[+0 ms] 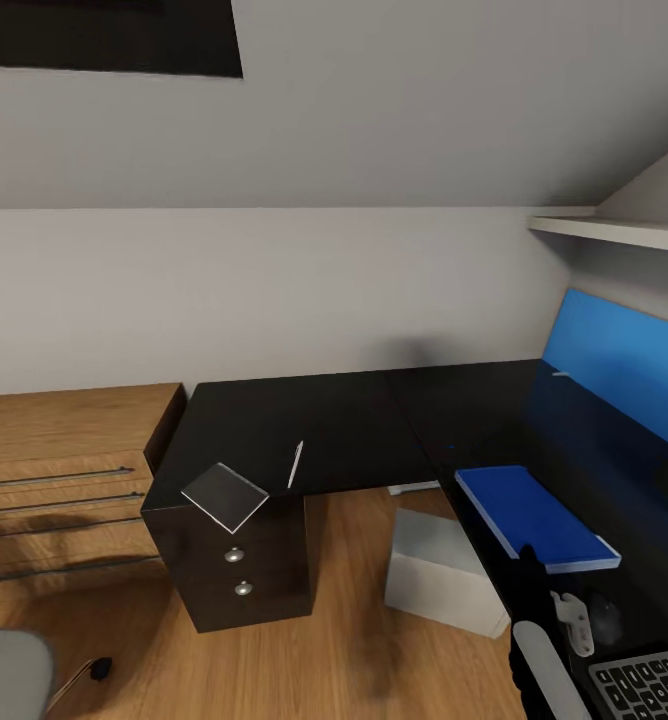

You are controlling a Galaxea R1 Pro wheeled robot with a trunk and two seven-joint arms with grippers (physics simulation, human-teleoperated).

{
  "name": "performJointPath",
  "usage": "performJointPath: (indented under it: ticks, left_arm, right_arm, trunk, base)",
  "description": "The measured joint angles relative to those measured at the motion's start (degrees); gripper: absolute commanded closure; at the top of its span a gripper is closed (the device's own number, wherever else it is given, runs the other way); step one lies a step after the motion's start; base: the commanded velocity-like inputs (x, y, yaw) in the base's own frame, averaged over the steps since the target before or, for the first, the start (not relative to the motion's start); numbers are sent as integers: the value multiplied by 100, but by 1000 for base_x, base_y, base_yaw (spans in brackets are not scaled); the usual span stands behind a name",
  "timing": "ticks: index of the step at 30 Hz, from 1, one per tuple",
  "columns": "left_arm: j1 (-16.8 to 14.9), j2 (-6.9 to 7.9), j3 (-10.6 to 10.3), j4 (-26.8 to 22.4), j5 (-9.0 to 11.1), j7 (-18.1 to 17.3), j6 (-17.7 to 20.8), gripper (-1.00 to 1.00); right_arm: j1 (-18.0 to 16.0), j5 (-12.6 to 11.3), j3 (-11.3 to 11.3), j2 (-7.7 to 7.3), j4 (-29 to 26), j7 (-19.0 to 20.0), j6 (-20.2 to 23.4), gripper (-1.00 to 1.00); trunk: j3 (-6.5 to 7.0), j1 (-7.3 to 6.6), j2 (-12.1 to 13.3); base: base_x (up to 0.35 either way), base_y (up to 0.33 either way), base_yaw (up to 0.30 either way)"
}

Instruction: In the bedroom, organize the workspace by keeping the computer under the desk, ensuring the monitor is on the desk, placing the keyboard on the desk next to the monitor, placing the mouse on the desk next to the keyboard, moving the folder from the swivel chair onto the desk next to the mouse, stacking the notebook on top of the folder with the pen on top of the notebook, and positioning the swivel chair next to the desk.

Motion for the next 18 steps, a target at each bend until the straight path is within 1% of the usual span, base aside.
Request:
performJointPath:
  ticks: [6,15,18]
  left_arm:
    - [0,0,0,0,0,0,0,-100]
    - [0,-1,8,-28,7,-24,0,-100]
    - [0,-6,9,-33,7,-20,0,-100]
  right_arm:
    - [-45,118,-57,5,97,3,-45,100]
    - [-55,135,-60,2,114,5,-46,100]
    - [-55,160,-66,4,74,-2,-43,100]
  trunk:
    - [1,0,-1]
    - [1,0,-1]
    - [-53,65,-120]
  base:
    - [0,0,0]
    - [0,0,0]
    - [0,0,0]
